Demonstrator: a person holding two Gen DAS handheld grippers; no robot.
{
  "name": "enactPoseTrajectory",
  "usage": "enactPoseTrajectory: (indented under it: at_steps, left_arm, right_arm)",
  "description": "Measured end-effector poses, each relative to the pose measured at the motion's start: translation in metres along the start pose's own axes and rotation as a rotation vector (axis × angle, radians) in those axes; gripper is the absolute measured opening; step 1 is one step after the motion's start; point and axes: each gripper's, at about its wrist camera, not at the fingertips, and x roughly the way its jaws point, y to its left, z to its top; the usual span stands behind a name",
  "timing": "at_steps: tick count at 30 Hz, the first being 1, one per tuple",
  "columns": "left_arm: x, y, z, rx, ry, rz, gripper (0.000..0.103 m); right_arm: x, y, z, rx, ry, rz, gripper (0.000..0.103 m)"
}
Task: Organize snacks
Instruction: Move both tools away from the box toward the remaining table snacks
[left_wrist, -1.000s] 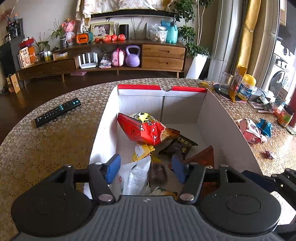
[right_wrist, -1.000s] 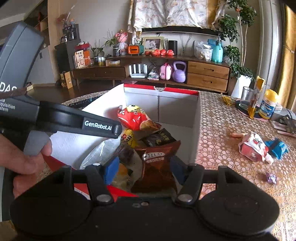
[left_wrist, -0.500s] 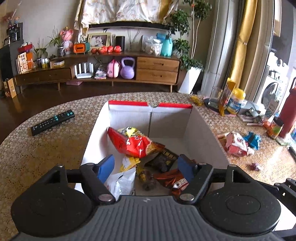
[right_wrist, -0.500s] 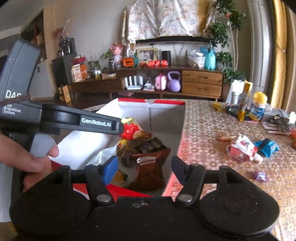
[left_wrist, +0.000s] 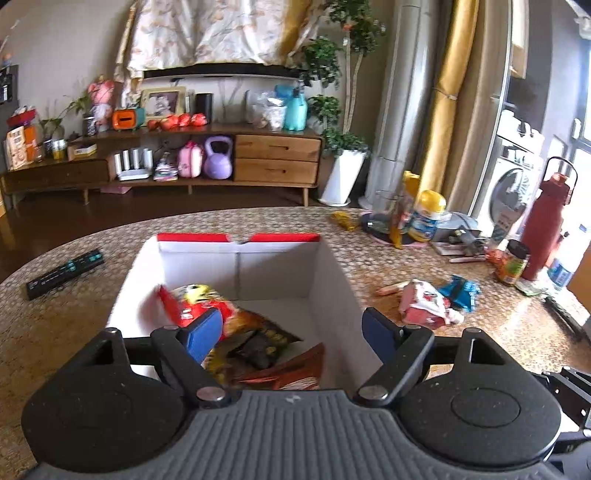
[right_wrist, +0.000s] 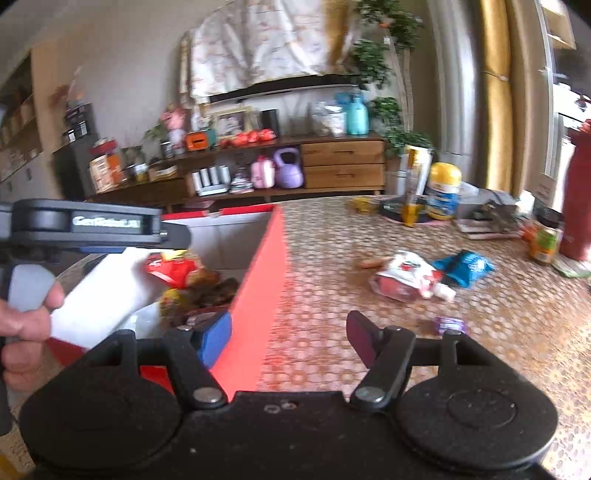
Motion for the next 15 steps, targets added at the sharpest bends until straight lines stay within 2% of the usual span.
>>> enactPoseTrajectory:
  at_steps: [8, 15]
  left_arm:
    - [0.012, -0.042, 0.007, 0.062, -0.008, -0.069, 0.088]
    - [0.030, -0.078, 0.014, 0.117, 0.010, -0.114, 0.089]
  right_arm:
    - [-0.002, -0.044, -0.005, 0.064, -0.012, -0.102, 0.070]
    - [0.000, -0.072, -0.012, 0.104, -0.005, -0.153, 0.070]
